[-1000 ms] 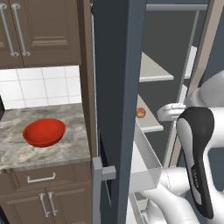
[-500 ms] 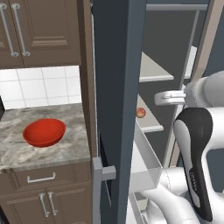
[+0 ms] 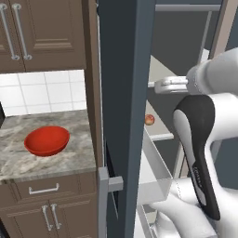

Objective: Take the lemon, peach, and carrot from the freezer and place them in the bowl on the counter.

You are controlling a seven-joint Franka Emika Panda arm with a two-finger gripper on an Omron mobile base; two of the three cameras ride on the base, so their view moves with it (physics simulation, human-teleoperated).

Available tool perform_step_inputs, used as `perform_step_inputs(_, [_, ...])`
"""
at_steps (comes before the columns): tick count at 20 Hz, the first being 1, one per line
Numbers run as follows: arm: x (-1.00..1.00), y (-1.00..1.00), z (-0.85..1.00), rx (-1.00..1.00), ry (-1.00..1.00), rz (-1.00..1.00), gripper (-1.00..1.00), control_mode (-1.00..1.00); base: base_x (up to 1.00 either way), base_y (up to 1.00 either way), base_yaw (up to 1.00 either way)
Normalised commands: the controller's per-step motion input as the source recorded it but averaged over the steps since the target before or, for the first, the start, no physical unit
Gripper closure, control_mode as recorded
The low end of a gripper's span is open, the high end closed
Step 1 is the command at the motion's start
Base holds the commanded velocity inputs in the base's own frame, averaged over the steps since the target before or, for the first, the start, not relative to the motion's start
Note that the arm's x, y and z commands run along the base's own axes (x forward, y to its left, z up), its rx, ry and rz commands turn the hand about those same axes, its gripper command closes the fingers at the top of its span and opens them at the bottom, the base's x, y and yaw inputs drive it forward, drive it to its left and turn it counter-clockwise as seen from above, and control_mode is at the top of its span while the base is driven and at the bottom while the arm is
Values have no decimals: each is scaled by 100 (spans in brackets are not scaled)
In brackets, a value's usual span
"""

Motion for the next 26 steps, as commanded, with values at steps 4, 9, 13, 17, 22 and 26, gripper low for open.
perform_step_inputs(4, [46, 8, 4, 0, -6, 0, -100, -100, 0, 0, 0])
perform_step_inputs(9, [79, 2, -4, 0, 1, -1, -100, -100, 0, 0, 0])
perform_step_inputs(13, [94, 0, -22, 0, 8, -2, -100, -100, 0, 0, 0])
perform_step_inputs(17, [96, 10, -31, 0, 11, -1, -100, -100, 0, 0, 0])
perform_step_inputs(22, [93, 9, -24, 0, 11, -1, -100, -100, 0, 0, 0])
perform_step_inputs(26, [97, 0, -19, 0, 4, 0, -100, -100, 0, 0, 0])
